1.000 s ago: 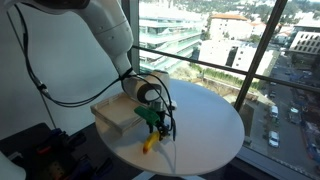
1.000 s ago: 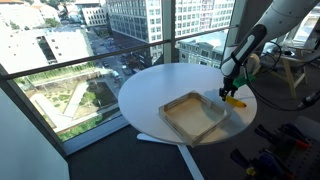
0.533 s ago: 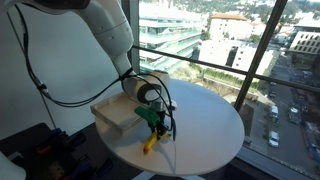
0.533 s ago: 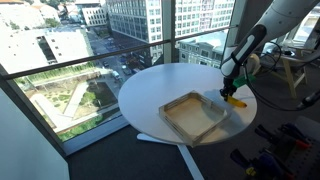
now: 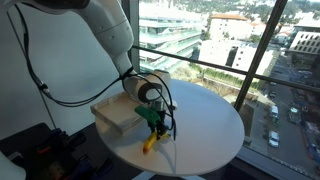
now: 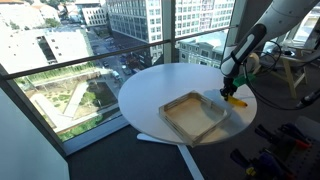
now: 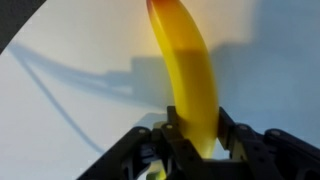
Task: Remove the banana plush toy from the table and put it on the wooden tray
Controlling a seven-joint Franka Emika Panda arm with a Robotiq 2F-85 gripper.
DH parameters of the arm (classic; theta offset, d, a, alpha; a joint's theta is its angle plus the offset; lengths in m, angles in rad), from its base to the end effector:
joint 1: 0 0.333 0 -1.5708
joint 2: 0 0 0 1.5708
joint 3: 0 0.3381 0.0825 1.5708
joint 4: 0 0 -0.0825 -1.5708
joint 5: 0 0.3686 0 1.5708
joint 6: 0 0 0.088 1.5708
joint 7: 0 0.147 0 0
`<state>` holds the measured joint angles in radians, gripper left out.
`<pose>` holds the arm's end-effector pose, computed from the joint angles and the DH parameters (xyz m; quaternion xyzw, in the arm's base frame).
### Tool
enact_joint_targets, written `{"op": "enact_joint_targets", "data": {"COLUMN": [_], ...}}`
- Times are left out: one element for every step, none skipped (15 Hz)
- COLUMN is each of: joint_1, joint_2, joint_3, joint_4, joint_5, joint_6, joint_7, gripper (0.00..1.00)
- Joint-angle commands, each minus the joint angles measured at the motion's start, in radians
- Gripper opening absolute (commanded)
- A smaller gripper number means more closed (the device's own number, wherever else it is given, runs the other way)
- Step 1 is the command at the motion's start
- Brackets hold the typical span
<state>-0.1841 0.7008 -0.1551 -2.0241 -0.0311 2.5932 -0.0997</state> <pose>0.5414 -0.1957 0.0819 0.9922 -0.0906 -0.0736 0.0432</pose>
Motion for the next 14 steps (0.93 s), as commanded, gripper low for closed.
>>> {"op": "enact_joint_targets", "data": {"joint_1": [-0.003,-0.002,0.0,0.002,0.005,0.007,0.009,0.012,0.013,0.015,0.017,0.019,0.02,0.022], "joint_2": [-0.035,-0.041,-0.05,-0.057,-0.067,-0.074,-0.082,-0.091,-0.1,-0.107,-0.114,-0.122,-0.129,-0.135], "joint_3": [0.0,-0.001,-0.002,-0.003,-0.004,-0.005,-0.005,-0.006,-0.007,-0.007,-0.008,-0.009,-0.01,-0.011], "joint_4": [0.014,0.015,0.014,0.012,0.009,0.006,0.002,-0.001,-0.005,-0.009,-0.011,-0.014,-0.018,-0.021], "joint_5": [-0.007,-0.008,-0.009,-0.01,-0.011,-0.012,-0.013,-0.015,-0.016,-0.016,-0.017,-0.018,-0.019,-0.02], "joint_6": [-0.068,-0.076,-0.084,-0.088,-0.093,-0.096,-0.097,-0.099,-0.099,-0.099,-0.098,-0.097,-0.094,-0.093], "joint_7": [0.012,0.014,0.016,0.019,0.021,0.024,0.026,0.029,0.029,0.032,0.034,0.036,0.038,0.042], "gripper": [0.16,0.16,0.16,0.16,0.16,0.16,0.16,0.16,0.16,0.16,0.16,0.16,0.16,0.16]}}
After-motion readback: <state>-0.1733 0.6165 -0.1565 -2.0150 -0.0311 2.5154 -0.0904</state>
